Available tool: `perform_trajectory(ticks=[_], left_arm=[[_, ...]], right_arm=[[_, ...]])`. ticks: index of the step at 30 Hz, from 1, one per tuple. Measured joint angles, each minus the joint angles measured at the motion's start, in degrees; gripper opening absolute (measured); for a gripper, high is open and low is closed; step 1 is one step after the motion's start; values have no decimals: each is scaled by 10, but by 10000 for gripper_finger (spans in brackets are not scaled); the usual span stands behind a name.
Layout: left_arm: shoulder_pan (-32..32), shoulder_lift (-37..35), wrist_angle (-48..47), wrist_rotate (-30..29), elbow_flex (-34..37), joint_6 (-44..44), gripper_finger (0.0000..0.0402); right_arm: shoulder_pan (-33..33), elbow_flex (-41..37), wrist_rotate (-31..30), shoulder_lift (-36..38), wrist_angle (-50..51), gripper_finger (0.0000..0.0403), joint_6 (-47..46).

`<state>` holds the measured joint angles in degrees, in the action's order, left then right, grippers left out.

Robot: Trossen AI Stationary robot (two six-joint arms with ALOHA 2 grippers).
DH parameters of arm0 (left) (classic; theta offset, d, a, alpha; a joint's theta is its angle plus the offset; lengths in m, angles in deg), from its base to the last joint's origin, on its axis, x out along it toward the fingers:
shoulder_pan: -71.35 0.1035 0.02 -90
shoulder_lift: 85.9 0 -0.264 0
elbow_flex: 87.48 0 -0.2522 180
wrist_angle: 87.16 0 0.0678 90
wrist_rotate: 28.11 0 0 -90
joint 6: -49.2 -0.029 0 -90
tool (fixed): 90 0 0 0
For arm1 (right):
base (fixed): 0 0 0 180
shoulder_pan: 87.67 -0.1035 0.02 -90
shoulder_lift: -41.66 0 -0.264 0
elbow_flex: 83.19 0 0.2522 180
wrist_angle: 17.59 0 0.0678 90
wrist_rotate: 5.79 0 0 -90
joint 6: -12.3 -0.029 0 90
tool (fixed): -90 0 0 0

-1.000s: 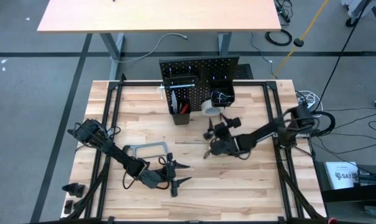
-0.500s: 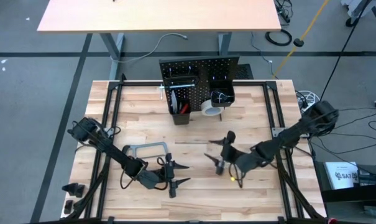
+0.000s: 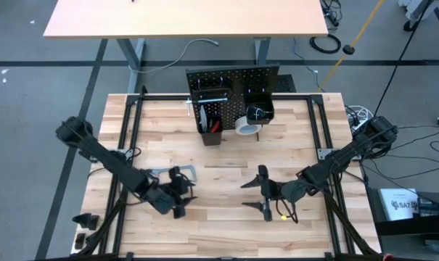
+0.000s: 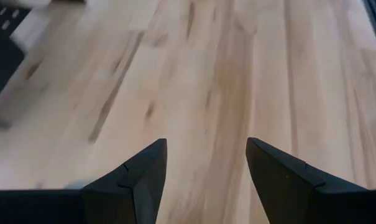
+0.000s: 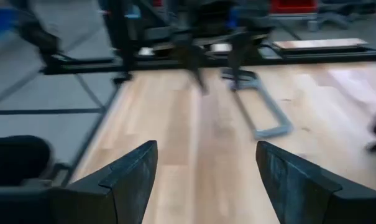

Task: Hang tools onto peg board
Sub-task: Hang the hacksaw on the pegboard

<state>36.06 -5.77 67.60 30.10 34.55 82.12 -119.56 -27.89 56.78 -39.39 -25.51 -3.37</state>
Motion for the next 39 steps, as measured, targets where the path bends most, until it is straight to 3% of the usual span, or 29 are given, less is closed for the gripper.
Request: perform_trajectory(ticks=[8,13,21,31,35,39], left_arm=[[27,-101,-286,51,0,83,224],[60,-107,-378,64,0,63,224],[155,-96,-345,199,22,-52,224],[277,-95,-313,278,98,-125,224],[298,-95,-288,307,129,-136,224],[305,-95,-270,299,129,-136,221]], right_arm=[[1,0,23,0,-31,267,9],[1,0,23,0,-39,267,17],[4,0,23,0,-38,267,18],[4,0,23,0,-36,267,18],[4,0,23,0,-29,267,19],[4,0,23,0,-28,267,20]])
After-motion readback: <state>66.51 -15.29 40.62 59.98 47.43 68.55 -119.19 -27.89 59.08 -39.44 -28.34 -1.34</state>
